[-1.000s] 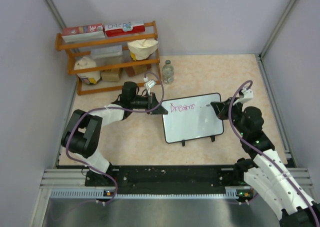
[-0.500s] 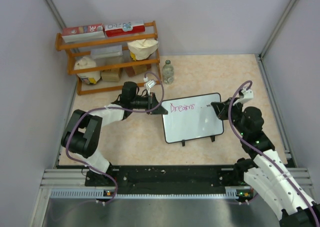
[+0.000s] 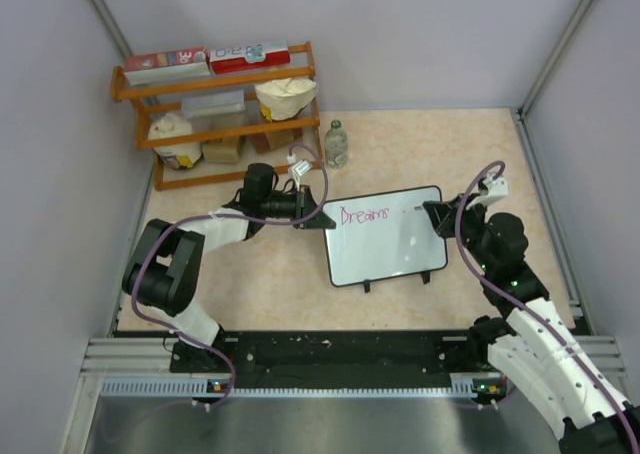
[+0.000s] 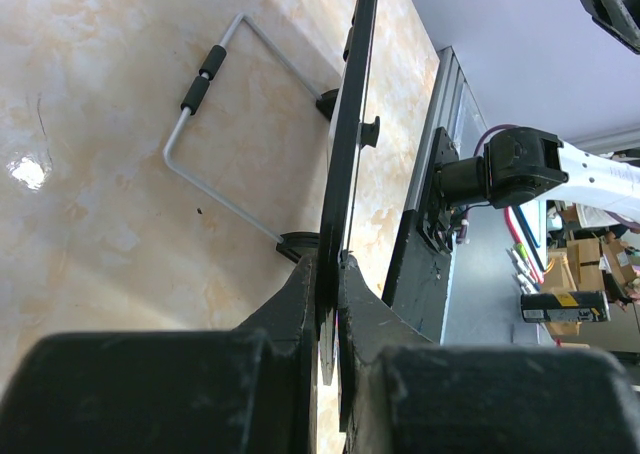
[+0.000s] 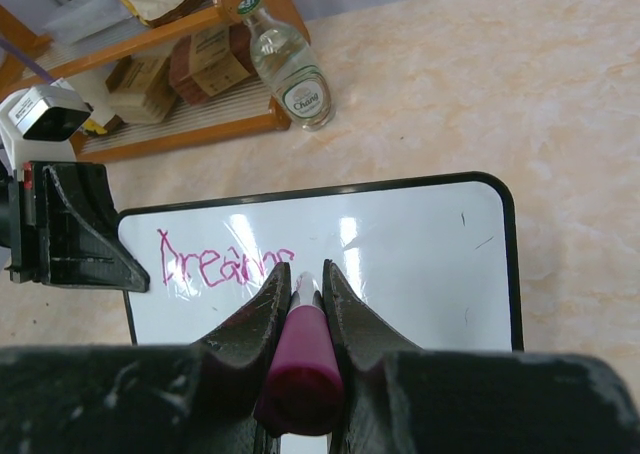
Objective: Write a sentence on the whiteboard
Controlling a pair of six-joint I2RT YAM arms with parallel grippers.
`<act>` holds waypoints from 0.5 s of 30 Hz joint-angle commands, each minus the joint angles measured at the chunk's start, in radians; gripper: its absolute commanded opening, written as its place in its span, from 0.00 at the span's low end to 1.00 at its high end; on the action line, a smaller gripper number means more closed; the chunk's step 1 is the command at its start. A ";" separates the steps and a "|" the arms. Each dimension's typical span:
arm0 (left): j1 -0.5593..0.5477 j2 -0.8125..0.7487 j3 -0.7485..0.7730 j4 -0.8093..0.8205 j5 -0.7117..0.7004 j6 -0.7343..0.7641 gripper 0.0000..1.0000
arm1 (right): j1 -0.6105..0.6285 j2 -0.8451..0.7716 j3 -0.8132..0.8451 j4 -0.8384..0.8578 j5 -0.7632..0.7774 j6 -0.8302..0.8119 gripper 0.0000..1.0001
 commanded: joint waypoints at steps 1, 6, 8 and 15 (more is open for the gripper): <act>-0.003 -0.020 0.016 -0.030 -0.086 0.060 0.00 | -0.010 0.025 0.028 0.072 0.007 -0.016 0.00; -0.003 -0.020 0.017 -0.031 -0.084 0.060 0.00 | -0.010 0.078 0.034 0.101 0.005 0.002 0.00; -0.003 -0.020 0.018 -0.033 -0.086 0.061 0.00 | -0.010 0.091 0.039 0.116 0.010 0.007 0.00; -0.003 -0.017 0.018 -0.031 -0.083 0.060 0.00 | -0.010 0.140 0.053 0.169 0.013 0.031 0.00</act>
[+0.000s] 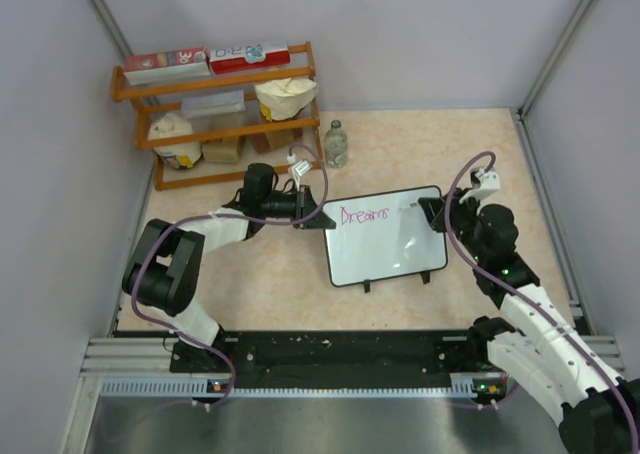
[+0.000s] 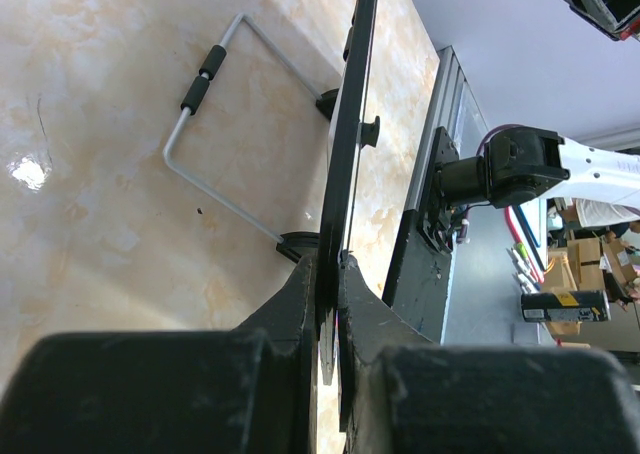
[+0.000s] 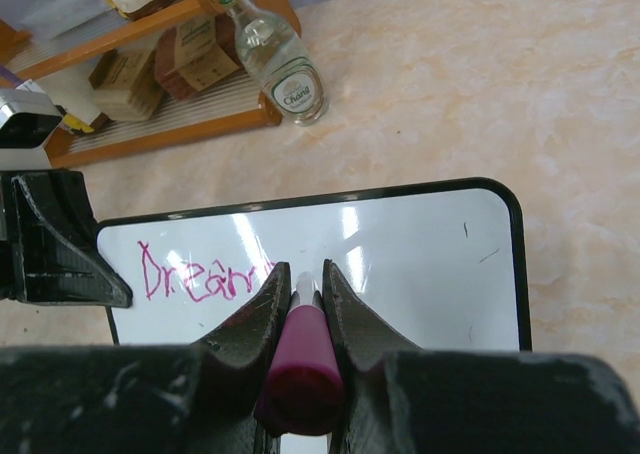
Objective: Write a sentence on the whiteboard
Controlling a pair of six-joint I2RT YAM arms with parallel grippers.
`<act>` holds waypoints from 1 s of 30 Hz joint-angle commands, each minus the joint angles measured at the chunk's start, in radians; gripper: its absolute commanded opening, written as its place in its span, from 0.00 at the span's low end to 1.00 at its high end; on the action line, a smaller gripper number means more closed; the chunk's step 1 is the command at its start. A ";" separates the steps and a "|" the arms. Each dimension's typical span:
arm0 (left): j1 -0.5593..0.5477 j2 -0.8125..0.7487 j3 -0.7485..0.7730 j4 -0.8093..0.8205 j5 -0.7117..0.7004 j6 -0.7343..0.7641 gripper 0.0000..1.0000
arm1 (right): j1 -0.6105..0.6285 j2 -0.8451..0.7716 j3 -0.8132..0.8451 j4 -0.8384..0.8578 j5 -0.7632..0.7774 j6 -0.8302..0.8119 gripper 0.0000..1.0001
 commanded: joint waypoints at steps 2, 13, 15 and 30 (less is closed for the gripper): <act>-0.001 -0.015 0.019 -0.030 -0.078 0.055 0.00 | -0.010 0.046 0.058 0.098 0.008 0.024 0.00; -0.003 -0.018 0.019 -0.027 -0.071 0.053 0.00 | -0.010 0.115 0.060 0.150 0.005 0.040 0.00; -0.003 -0.017 0.019 -0.027 -0.071 0.053 0.00 | -0.010 0.117 0.058 0.158 0.007 0.046 0.00; -0.003 -0.015 0.019 -0.027 -0.071 0.053 0.00 | -0.012 0.072 0.018 0.060 0.030 0.021 0.00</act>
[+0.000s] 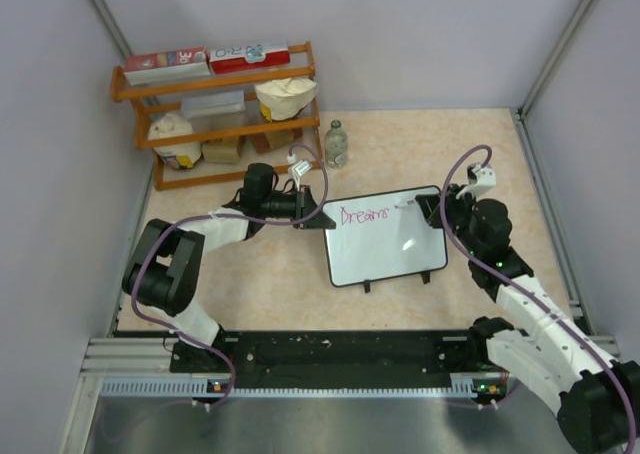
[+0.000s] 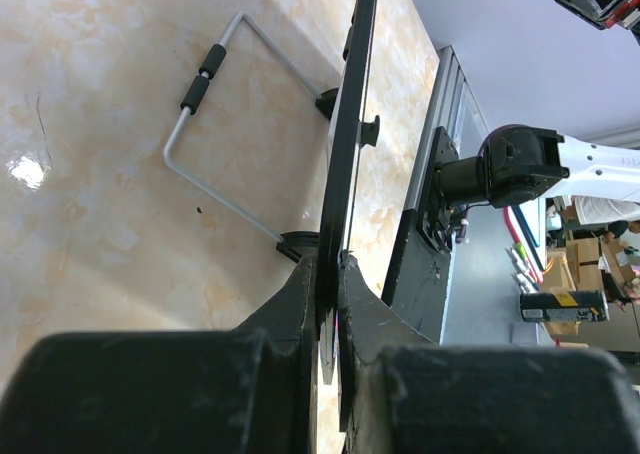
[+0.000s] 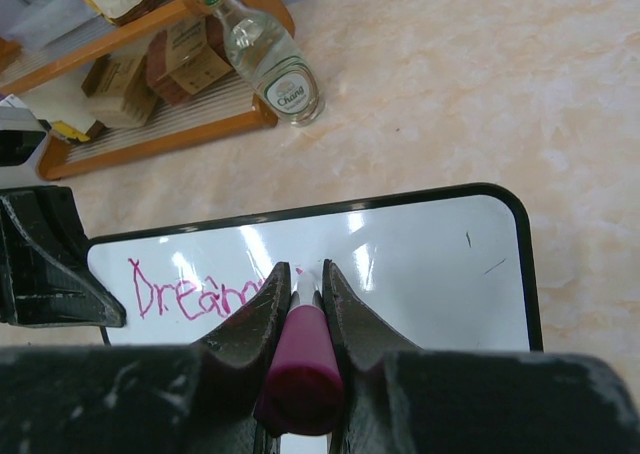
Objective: Write a sentence on the whiteboard
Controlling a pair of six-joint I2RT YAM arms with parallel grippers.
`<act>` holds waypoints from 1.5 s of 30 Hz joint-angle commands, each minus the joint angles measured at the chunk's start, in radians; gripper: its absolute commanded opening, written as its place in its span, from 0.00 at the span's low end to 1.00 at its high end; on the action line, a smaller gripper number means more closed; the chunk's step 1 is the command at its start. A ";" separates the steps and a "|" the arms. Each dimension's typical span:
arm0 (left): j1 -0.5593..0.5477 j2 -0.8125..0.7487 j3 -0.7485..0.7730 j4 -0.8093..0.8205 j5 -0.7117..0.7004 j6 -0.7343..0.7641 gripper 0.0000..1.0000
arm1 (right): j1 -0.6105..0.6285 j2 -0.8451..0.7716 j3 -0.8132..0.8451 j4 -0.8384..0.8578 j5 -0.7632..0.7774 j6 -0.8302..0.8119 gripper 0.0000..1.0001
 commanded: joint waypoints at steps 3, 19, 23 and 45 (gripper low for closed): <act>-0.003 -0.020 0.017 -0.024 -0.074 0.056 0.00 | -0.009 -0.045 0.000 -0.037 0.019 -0.022 0.00; -0.003 -0.018 0.019 -0.032 -0.082 0.060 0.00 | -0.009 -0.063 -0.015 -0.064 0.019 -0.016 0.00; -0.003 -0.021 0.019 -0.032 -0.080 0.060 0.00 | -0.009 -0.048 -0.003 -0.052 0.046 -0.013 0.00; -0.003 -0.028 0.019 -0.038 -0.083 0.067 0.00 | -0.009 0.013 0.051 -0.028 0.086 0.004 0.00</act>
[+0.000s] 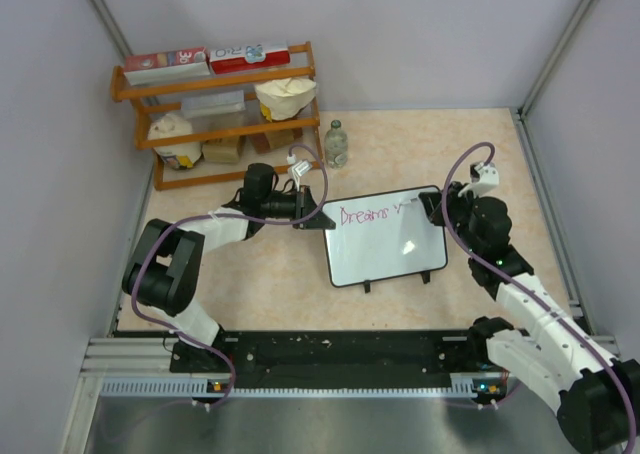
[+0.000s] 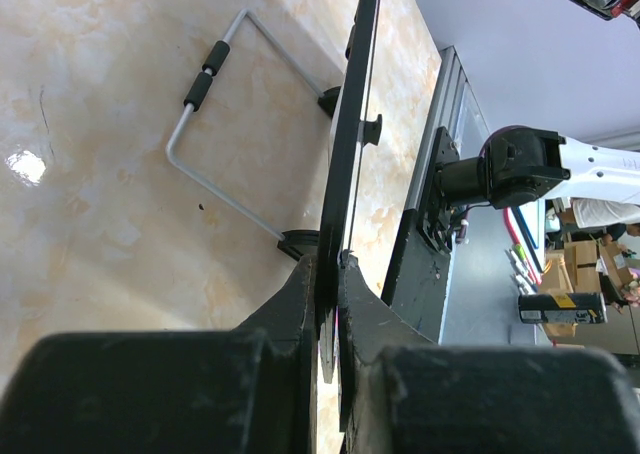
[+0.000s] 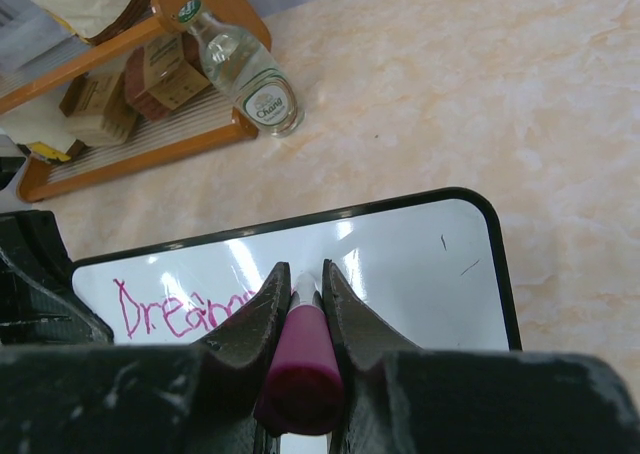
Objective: Write a sentence on the whiteboard
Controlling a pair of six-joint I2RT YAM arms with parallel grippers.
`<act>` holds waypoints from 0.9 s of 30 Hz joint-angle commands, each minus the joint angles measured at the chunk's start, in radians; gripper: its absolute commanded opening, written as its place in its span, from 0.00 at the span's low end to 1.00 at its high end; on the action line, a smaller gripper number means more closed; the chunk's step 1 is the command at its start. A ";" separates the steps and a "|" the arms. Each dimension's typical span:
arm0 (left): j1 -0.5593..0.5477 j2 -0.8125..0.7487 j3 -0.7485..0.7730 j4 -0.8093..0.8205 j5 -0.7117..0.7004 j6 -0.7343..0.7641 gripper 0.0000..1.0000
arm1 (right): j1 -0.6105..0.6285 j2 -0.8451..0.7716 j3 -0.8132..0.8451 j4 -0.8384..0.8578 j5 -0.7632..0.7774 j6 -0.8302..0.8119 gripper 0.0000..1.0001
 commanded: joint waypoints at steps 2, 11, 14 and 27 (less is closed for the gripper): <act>-0.003 -0.023 0.018 -0.023 -0.077 0.066 0.00 | -0.008 -0.001 0.027 -0.001 0.024 -0.009 0.00; -0.003 -0.020 0.018 -0.021 -0.075 0.063 0.00 | -0.008 -0.041 -0.024 -0.038 0.009 -0.018 0.00; -0.003 -0.023 0.017 -0.023 -0.078 0.064 0.00 | -0.009 -0.053 -0.035 -0.052 0.009 -0.018 0.00; -0.003 -0.028 0.015 -0.021 -0.078 0.063 0.00 | -0.008 -0.070 -0.033 -0.060 0.038 -0.018 0.00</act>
